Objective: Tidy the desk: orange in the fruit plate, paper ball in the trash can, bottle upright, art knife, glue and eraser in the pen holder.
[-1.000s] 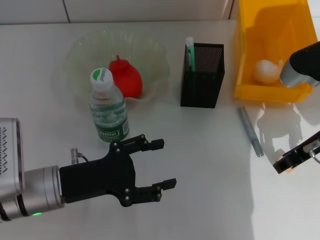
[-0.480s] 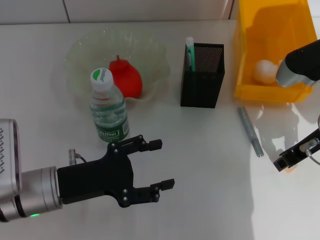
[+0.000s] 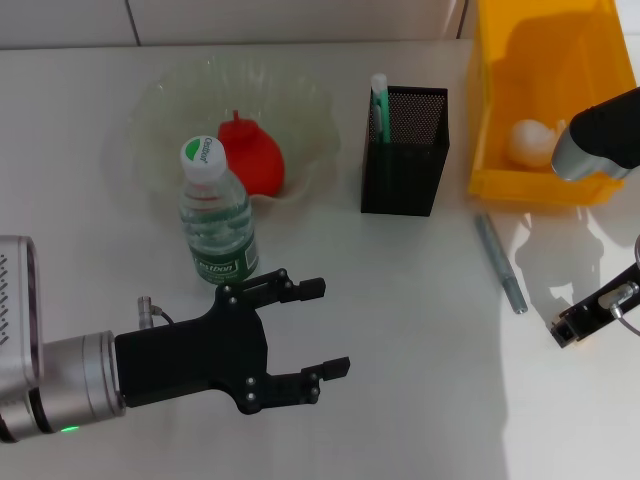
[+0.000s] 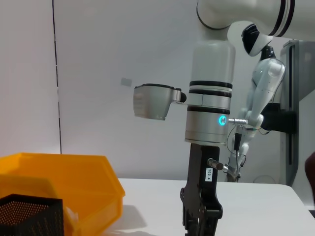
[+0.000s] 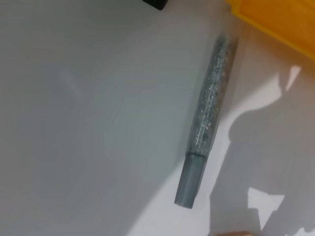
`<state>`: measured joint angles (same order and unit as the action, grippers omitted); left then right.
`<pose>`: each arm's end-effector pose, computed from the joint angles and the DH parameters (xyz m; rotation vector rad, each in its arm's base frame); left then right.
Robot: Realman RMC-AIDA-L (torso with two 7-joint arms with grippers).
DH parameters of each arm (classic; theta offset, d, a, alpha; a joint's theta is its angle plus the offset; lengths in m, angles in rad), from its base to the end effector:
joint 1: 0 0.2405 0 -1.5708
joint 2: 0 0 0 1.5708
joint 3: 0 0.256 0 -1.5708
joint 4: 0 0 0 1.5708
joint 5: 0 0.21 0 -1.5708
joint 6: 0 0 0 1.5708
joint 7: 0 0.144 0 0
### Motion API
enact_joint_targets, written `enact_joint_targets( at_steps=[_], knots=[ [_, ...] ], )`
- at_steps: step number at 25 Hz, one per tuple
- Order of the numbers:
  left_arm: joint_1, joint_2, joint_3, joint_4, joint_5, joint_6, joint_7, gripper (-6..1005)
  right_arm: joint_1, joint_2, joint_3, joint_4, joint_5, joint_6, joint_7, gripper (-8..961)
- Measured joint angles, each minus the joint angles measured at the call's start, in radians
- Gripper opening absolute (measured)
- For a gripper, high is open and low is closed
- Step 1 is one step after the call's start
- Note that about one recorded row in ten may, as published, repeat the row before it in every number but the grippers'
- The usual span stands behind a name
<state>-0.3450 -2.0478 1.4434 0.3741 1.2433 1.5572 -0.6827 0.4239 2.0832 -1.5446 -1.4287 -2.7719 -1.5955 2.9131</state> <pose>-0.2667 0.2413 -0.0664 -2.7499 -0.0939 -0.9846 0.2343 0.3105 -0.0056 -2.2491 1.2985 -0.7083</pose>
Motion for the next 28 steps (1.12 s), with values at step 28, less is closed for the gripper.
enact_joint_targets(
  at_steps=[28],
  knots=[
    [-0.007,-0.001,0.0,0.028,0.001,0.009,-0.027,783,0.209,-0.004,0.355,0.041,0.347,0.254,-0.194,276]
  ],
)
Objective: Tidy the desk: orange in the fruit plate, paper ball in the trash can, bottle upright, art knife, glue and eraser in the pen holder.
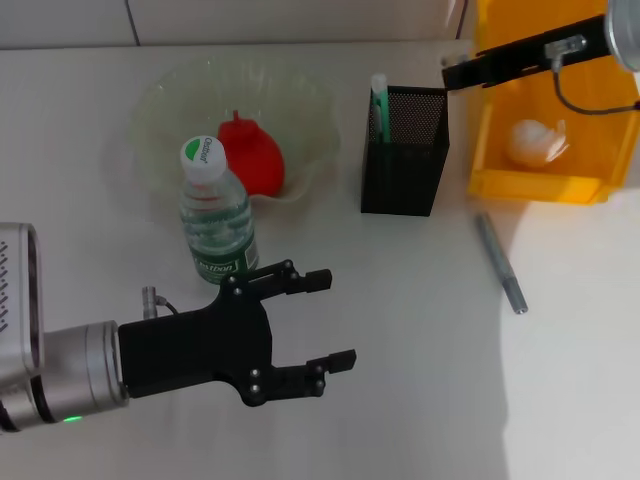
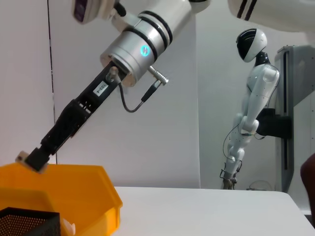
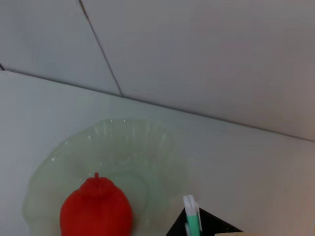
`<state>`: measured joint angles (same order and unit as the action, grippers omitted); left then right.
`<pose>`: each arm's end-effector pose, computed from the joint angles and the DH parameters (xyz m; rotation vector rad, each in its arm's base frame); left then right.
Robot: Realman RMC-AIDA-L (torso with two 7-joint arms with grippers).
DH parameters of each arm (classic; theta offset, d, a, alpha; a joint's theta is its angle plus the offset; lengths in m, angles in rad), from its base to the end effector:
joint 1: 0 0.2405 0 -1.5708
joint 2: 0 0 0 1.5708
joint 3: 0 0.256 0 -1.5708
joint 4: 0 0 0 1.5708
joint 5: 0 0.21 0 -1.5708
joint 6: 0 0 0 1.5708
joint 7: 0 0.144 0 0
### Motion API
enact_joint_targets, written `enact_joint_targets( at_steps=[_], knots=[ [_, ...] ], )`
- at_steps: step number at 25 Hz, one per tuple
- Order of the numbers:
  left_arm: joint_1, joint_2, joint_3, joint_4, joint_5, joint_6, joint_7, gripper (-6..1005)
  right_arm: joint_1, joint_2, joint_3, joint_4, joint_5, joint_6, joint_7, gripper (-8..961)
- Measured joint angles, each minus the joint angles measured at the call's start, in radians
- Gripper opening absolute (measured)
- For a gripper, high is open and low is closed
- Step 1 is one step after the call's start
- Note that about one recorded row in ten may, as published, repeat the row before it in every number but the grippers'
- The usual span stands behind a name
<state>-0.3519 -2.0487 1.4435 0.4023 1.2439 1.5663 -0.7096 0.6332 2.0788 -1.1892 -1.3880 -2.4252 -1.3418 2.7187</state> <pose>-0.2596 0.2459 -0.0641 -2.7557 -0.0772 -1.0102 0.1424 0.3997 0.0406 -2.3705 1.1002 0.1283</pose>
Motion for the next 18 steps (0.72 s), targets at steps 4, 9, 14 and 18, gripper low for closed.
enact_joint_targets(
  at_steps=[4,9,14,18],
  knots=[
    [-0.001,0.001,0.0,0.0,0.0,0.0,0.0,783,0.062,0.0,0.0,0.117,-0.003,0.02,-0.024,280],
    [0.001,0.001,0.0,0.0,0.0,0.0,-0.001,783,0.092,0.0,-0.008,0.17,-0.006,0.039,-0.039,284],
    [0.006,0.002,0.0,0.0,0.0,0.0,-0.001,783,0.089,0.0,-0.008,0.149,-0.008,0.015,-0.038,395],
    [0.008,0.002,0.0,0.001,0.0,0.001,-0.001,783,0.076,0.001,-0.009,0.089,-0.041,-0.034,-0.006,483]
  ],
)
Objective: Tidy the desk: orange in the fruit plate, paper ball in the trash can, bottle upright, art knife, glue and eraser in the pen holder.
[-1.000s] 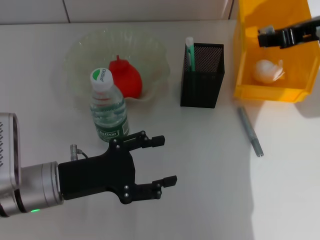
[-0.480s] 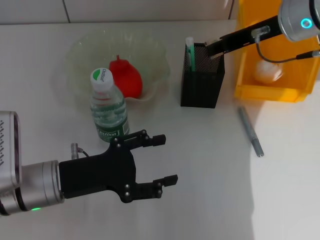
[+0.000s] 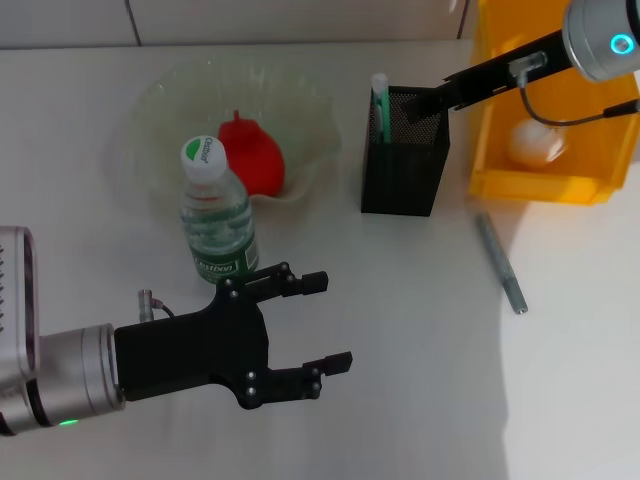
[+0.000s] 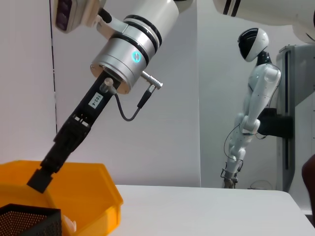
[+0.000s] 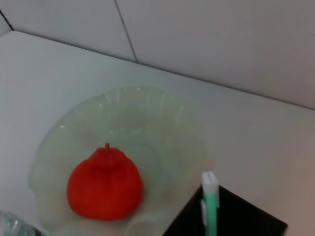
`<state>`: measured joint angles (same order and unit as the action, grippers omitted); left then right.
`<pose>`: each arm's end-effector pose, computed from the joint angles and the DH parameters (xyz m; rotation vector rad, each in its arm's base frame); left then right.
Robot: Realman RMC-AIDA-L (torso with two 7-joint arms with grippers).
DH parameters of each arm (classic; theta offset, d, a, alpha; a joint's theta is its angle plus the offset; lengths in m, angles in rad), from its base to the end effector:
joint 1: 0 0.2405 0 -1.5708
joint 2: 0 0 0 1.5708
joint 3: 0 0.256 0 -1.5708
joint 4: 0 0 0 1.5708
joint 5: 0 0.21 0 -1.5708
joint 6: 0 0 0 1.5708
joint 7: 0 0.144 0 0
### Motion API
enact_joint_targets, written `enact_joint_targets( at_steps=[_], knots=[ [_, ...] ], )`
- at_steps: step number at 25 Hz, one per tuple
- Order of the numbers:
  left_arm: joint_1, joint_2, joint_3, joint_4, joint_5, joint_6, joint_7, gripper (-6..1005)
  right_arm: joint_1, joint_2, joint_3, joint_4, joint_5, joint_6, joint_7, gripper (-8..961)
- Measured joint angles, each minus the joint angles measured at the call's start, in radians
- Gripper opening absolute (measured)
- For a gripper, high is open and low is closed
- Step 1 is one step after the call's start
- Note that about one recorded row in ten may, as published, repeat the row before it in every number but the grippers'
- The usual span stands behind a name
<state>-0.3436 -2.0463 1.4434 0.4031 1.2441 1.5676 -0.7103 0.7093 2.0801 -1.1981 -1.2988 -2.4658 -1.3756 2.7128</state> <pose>-0.2621 0.2439 -0.0632 -2.7538 -0.0870 -1.0065 0.1367 0.4047 0.0243 -2.4282 1.1054 0.0219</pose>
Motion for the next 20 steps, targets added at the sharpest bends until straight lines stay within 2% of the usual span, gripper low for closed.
enact_joint_targets(
  at_steps=[1,3,4,5,6,7,9,14,20],
  knots=[
    [0.0,0.0,0.0,0.0,0.0,0.001,0.0,783,-0.021,0.002,-0.007,-0.071,-0.047,-0.05,0.051,505],
    [0.001,0.001,-0.002,0.0,0.005,0.001,0.0,783,-0.038,0.002,-0.016,-0.118,-0.074,-0.087,0.092,551],
    [0.001,0.001,-0.004,0.0,0.01,0.002,0.0,783,-0.082,0.003,-0.052,-0.206,-0.107,-0.135,0.161,574],
    [0.002,0.001,-0.006,0.0,0.016,0.002,0.0,783,-0.082,0.003,-0.052,-0.206,-0.107,-0.135,0.161,596],
    [0.002,-0.001,-0.01,0.0,0.022,0.002,0.0,783,-0.154,0.005,-0.115,-0.302,-0.142,-0.154,0.223,619],
    [0.002,-0.001,-0.01,0.0,0.022,0.002,0.0,783,-0.154,0.005,-0.115,-0.302,-0.142,-0.154,0.223,642],
    [0.002,-0.003,-0.009,0.0,0.023,0.003,0.0,783,-0.211,0.01,-0.157,-0.359,-0.15,-0.159,0.242,665],
    [0.001,-0.004,-0.005,0.002,0.023,0.003,0.0,783,-0.298,0.011,-0.189,-0.356,-0.115,-0.152,0.244,666],
    [0.002,-0.006,-0.003,0.009,0.023,0.003,0.0,783,-0.32,0.007,-0.193,-0.285,-0.127,-0.12,0.244,663]
  ],
)
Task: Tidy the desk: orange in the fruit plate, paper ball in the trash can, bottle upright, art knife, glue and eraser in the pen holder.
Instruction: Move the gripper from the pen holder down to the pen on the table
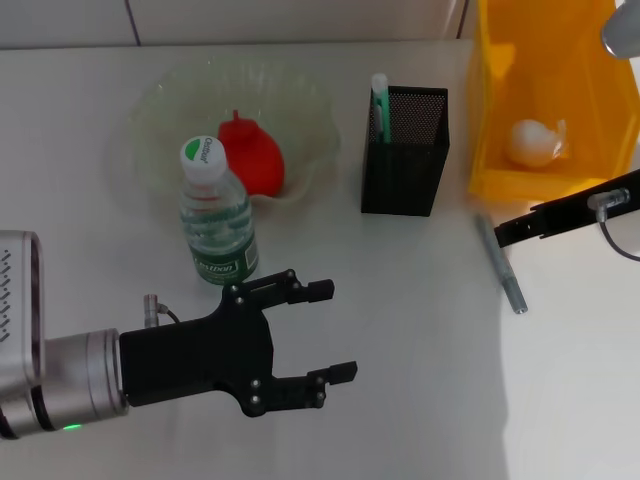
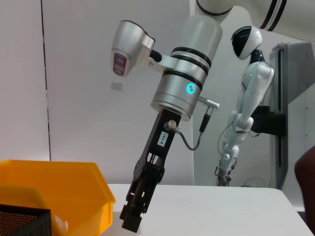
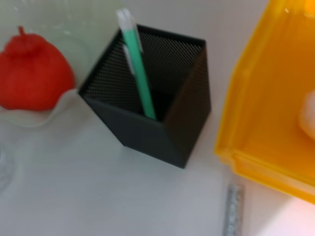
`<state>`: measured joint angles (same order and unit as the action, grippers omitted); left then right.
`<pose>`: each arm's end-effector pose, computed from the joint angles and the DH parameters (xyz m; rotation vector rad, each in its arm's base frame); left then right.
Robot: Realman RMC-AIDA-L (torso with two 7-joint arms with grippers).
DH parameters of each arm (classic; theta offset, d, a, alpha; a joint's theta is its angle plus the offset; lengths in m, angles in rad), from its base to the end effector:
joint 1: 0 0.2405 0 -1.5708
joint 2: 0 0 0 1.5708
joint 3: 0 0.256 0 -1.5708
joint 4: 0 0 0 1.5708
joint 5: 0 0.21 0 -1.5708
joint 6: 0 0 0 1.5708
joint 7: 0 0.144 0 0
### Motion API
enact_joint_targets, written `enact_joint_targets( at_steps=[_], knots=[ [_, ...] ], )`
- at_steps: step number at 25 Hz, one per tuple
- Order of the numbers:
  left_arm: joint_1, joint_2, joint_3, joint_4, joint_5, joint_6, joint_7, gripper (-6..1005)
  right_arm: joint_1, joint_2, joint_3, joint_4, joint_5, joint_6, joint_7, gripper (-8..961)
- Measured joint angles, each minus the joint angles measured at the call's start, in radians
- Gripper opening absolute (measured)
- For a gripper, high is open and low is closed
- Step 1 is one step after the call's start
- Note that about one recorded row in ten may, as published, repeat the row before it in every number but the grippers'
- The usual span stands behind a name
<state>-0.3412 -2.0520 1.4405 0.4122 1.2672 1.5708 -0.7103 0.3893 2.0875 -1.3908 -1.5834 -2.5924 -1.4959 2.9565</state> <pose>-0.2608 0.2416 -0.0656 -2.7720 -0.0720 -1.0043 0.1986 0.3324 0.0254 -2.2223 1.3587 -0.2091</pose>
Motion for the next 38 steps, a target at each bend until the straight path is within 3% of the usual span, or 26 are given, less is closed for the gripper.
enact_joint_targets(
  at_steps=[4,10,23,28,38],
  knots=[
    [0.0,-0.001,0.001,0.0,0.0,0.0,0.0,783,0.008,-0.002,0.0,0.069,-0.02,0.033,0.0,661],
    [0.0,-0.002,0.0,0.001,0.0,-0.001,0.0,783,0.076,-0.004,-0.001,0.221,-0.03,0.101,-0.001,658],
    [0.0,-0.002,0.0,0.001,0.0,-0.006,0.0,783,0.15,-0.004,-0.009,0.367,-0.031,0.166,-0.003,624],
    [0.0,-0.001,0.0,0.001,0.0,-0.006,0.0,783,0.165,-0.004,-0.009,0.4,-0.031,0.169,-0.004,410],
    [0.002,0.002,0.0,-0.001,0.0,-0.002,0.0,783,0.19,-0.004,-0.02,0.441,-0.031,0.181,-0.004,305]
  ],
)
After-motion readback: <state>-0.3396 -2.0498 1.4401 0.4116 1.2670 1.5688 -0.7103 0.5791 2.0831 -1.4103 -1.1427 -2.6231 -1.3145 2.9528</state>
